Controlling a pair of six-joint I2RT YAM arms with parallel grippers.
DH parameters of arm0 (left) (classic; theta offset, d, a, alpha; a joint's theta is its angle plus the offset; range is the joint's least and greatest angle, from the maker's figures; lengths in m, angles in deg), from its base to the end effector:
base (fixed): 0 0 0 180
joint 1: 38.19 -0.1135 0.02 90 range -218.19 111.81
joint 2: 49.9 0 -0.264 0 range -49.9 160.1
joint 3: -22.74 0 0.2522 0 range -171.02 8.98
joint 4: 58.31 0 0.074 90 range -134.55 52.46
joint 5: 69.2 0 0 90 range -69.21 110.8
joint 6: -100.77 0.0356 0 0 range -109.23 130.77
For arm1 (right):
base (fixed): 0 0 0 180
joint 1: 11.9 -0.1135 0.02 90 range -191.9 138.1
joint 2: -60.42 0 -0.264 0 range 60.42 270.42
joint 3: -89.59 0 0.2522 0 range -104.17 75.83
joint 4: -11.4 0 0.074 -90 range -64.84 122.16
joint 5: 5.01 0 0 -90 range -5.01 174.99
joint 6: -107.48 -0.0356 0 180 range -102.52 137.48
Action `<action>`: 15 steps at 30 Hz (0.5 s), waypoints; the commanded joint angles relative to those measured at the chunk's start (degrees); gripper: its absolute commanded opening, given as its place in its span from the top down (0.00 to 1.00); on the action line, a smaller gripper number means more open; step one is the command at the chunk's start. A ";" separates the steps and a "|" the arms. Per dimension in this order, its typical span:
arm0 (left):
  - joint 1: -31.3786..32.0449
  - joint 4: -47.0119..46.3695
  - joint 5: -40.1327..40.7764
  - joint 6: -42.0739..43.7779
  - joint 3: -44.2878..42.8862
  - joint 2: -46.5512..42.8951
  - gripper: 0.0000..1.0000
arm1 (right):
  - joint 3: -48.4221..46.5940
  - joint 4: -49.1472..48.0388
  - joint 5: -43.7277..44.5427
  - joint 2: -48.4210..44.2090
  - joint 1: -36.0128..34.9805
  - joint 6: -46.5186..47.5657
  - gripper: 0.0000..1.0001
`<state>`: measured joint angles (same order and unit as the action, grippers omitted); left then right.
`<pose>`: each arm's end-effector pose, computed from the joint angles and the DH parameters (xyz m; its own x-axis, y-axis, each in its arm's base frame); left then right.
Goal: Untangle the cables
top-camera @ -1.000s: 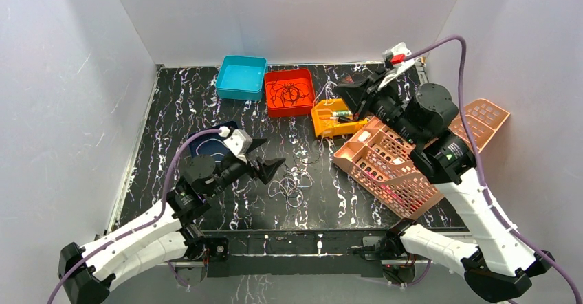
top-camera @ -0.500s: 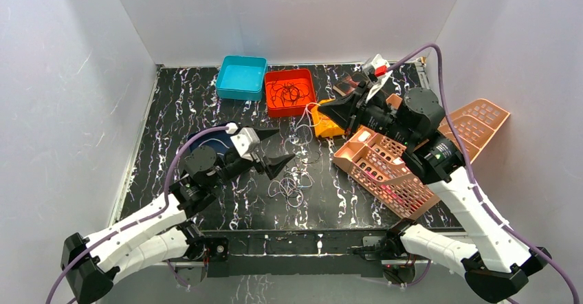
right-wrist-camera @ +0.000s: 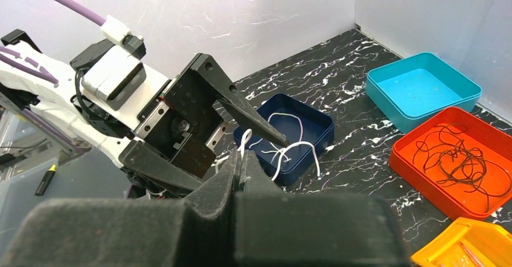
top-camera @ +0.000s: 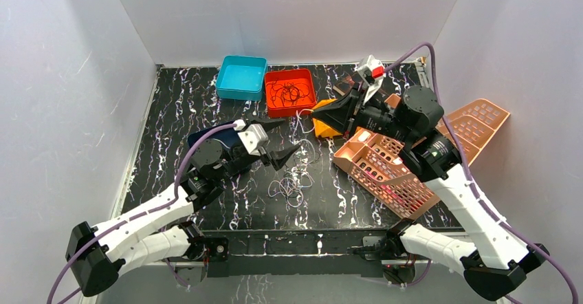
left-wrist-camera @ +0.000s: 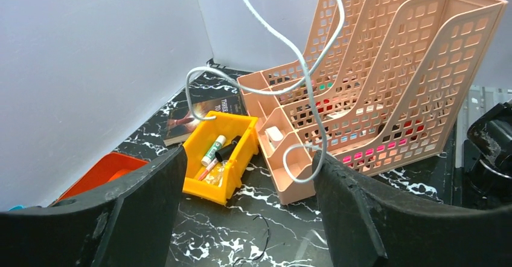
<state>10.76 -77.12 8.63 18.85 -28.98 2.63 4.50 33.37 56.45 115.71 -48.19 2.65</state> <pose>0.1356 -0.1671 0.3531 0.3230 -0.1617 -0.9325 0.8317 0.5186 0.1982 0.1453 0.1278 0.4702 -0.1246 0.1875 -0.9743 -0.8995 0.3930 0.1906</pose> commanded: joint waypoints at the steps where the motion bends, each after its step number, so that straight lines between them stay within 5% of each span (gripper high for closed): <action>1: 0.17 -4.78 -3.08 -0.25 -3.10 0.07 0.28 | 0.43 -4.17 -2.50 0.17 0.01 -1.17 1.00; 4: 0.12 -5.04 -6.14 -1.51 -3.34 0.43 0.40 | 0.98 -4.55 -2.98 0.20 0.03 -1.64 1.00; 8: 0.14 -3.36 -7.50 -2.33 -3.73 0.34 0.68 | 1.52 -4.60 -2.70 0.04 0.04 -1.87 1.00; 15: 0.17 2.42 0.68 -4.23 -3.52 -2.33 1.00 | 2.67 -3.87 -0.05 -0.95 0.07 -1.41 1.00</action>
<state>10.76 -76.79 4.33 15.70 -30.42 2.98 6.77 32.16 54.88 116.12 -48.19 1.14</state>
